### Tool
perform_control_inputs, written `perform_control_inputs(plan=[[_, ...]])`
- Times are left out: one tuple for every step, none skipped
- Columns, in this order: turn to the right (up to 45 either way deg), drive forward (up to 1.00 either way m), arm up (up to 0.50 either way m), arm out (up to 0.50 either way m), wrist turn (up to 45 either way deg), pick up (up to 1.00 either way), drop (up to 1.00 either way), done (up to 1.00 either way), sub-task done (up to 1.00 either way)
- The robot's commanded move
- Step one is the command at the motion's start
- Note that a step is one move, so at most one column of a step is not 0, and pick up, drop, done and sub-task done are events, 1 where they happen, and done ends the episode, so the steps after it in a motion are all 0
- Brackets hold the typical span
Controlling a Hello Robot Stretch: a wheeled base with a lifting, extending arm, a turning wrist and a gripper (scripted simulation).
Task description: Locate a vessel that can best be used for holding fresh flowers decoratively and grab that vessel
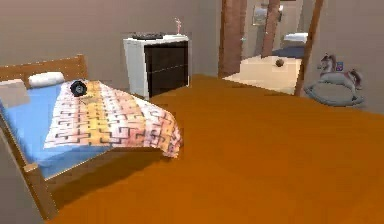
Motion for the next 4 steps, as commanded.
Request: perform_control_inputs(plan=[[42.0,0.00,0.00,0.00,0.0,0.00,0.00,0.00,0.00],[0.0,1.00,0.00,0.00,0.0,0.00,0.00,0.00,0.00],[0.0,0.40,0.00,0.00,0.0,0.00,0.00,0.00,0.00],[42.0,0.00,0.00,0.00,0.0,0.00,0.00,0.00,0.00]])
